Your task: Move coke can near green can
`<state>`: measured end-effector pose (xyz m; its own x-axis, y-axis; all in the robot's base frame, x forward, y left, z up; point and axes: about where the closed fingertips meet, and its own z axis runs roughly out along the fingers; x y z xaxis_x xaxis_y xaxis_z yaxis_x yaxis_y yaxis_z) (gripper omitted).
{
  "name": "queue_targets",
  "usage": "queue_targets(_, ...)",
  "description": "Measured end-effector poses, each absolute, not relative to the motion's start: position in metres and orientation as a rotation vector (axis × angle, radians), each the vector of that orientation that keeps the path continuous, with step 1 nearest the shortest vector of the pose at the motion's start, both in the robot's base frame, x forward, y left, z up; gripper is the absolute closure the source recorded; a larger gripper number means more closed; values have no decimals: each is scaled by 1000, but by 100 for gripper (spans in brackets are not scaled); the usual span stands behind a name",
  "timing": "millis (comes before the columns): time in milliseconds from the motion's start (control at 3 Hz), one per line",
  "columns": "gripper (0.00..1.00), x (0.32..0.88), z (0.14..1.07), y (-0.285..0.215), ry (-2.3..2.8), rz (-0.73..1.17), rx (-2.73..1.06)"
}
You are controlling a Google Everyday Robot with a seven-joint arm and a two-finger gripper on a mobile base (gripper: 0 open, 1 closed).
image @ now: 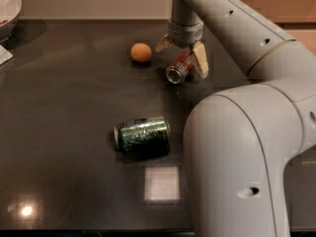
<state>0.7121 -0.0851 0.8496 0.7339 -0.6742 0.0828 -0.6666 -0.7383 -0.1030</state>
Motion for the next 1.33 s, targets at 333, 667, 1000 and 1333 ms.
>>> queue_targets(333,18,709,844,-88,1099,-169,-2882)
queue_targets(667,41,705,844,-90,1084,-160,-2891)
queue_targets(1000,64,698,849,-93,1075,-145,-2884)
queue_targets(1333,87,681,866,-95,1048,-133,-2859)
